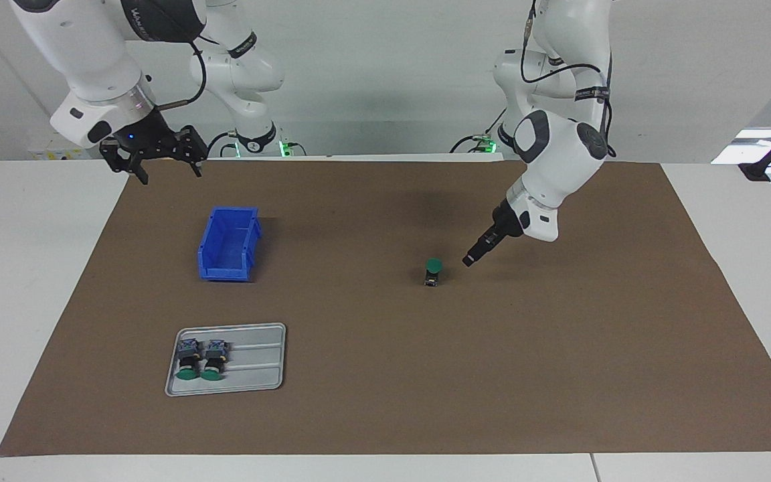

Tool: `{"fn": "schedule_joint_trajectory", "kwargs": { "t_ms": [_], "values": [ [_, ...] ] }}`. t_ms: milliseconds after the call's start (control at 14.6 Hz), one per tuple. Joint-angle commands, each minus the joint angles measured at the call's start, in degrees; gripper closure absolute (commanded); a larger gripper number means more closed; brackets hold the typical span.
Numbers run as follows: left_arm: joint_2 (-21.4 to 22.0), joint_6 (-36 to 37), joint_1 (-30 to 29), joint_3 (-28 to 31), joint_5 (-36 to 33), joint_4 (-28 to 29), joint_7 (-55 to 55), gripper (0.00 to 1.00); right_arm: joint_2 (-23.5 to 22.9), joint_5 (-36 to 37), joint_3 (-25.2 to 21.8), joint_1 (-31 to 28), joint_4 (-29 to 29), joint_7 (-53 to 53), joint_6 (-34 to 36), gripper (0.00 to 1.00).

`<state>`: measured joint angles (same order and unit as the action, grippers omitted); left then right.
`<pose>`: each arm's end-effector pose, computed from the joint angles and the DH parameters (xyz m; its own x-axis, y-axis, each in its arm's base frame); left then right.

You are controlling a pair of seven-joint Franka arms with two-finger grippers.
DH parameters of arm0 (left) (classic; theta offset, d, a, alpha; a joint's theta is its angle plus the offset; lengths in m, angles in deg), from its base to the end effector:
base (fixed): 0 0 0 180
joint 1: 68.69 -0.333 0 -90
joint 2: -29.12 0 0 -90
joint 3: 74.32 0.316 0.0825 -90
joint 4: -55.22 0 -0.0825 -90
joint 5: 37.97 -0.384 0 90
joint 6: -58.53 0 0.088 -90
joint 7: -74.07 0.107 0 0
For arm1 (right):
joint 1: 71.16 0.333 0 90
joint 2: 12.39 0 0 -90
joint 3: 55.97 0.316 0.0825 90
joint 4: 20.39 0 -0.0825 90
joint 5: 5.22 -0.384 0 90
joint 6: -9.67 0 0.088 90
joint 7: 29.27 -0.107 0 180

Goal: Place and press button with both arms
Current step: 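Press down on the green button top with the left gripper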

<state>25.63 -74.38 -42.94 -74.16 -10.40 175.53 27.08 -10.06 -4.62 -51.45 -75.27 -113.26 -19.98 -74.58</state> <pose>0.5118 -0.2546 0.4084 0.7840 0.5816 -0.2169 0.6195 -0.7117 0.3311 0.5301 0.0035 0.6149 0.9798 0.1670 -0.1104 0.1676 -0.9859 -0.0042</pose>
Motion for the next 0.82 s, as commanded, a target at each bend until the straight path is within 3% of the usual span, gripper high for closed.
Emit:
{"fn": "schedule_joint_trajectory", "kwargs": {
  "t_ms": [0,274,411,753],
  "values": [
    [-2.40,0.73,3.24,0.27,-6.26,-2.62,-2.22,0.53,1.09,-1.04,0.05,-0.55,-1.26,1.08,-0.65,0.01],
    [-5.39,3.00,5.98,0.27,-10.34,-7.70,-3.54,0.89,1.09,-1.04,0.05,-0.55,-1.26,1.08,-0.65,0.01],
    [-7.57,6.17,6.59,0.27,-13.75,-10.79,-4.15,0.94,1.09,-1.04,0.04,-0.55,-1.26,1.08,-0.65,0.01],
    [-10.22,3.28,8.17,0.19,-15.71,-10.97,-4.95,0.98,1.09,-1.04,0.04,-0.55,-1.26,1.08,-0.65,0.01]
  ]
}}
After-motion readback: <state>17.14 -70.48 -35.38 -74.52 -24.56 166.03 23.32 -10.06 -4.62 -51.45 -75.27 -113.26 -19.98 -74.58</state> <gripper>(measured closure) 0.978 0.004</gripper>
